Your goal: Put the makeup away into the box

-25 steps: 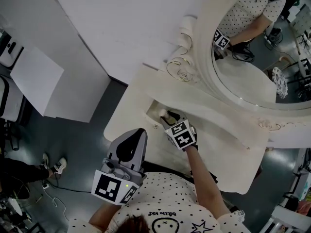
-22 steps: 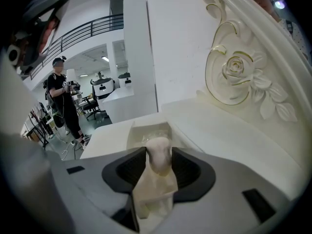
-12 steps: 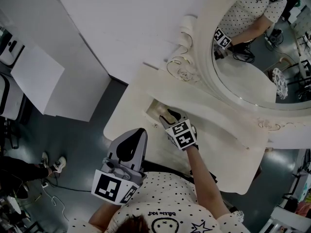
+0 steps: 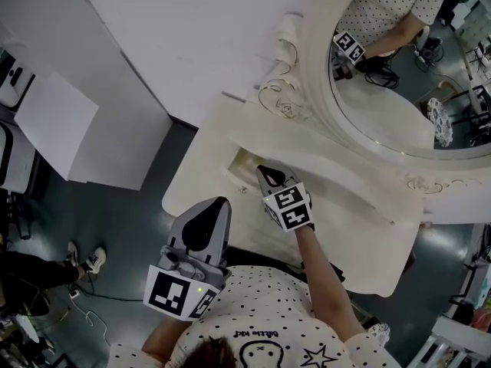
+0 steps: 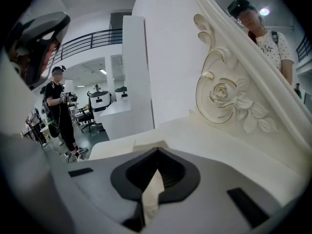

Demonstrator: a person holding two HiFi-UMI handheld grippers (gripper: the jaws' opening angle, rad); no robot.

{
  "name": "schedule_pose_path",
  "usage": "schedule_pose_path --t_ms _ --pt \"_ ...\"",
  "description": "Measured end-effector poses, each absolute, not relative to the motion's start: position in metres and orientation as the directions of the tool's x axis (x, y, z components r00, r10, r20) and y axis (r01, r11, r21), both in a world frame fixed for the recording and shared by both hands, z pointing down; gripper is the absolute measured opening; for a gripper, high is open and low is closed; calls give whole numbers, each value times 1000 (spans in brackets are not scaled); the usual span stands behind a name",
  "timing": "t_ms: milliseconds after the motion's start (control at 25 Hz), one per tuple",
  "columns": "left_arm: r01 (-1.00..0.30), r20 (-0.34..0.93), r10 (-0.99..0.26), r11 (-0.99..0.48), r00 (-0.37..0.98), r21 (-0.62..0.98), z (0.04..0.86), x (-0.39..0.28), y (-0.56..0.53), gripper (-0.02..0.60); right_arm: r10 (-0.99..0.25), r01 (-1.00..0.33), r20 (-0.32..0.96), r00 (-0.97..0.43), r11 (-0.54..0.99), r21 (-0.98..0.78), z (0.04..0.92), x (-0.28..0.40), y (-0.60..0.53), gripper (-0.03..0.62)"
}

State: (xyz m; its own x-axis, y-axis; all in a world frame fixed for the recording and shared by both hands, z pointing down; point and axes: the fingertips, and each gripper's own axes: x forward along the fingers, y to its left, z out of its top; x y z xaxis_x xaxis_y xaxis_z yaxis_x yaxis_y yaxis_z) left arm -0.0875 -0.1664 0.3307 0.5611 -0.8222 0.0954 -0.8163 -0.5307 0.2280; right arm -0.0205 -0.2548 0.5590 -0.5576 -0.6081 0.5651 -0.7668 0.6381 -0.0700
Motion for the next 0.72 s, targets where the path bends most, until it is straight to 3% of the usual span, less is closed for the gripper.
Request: schedule_pose_path --t_ms 480,720 --pt "-772 82 -780 -589 621 237 334 -76 -153 5 -701 -789 407 -586 607 -91 486 4 -231 5" --pt "-719 68 -728 -650 682 245 333 -59 -146 5 -790 -843 309 -530 531 -89 437 45 -199 5"
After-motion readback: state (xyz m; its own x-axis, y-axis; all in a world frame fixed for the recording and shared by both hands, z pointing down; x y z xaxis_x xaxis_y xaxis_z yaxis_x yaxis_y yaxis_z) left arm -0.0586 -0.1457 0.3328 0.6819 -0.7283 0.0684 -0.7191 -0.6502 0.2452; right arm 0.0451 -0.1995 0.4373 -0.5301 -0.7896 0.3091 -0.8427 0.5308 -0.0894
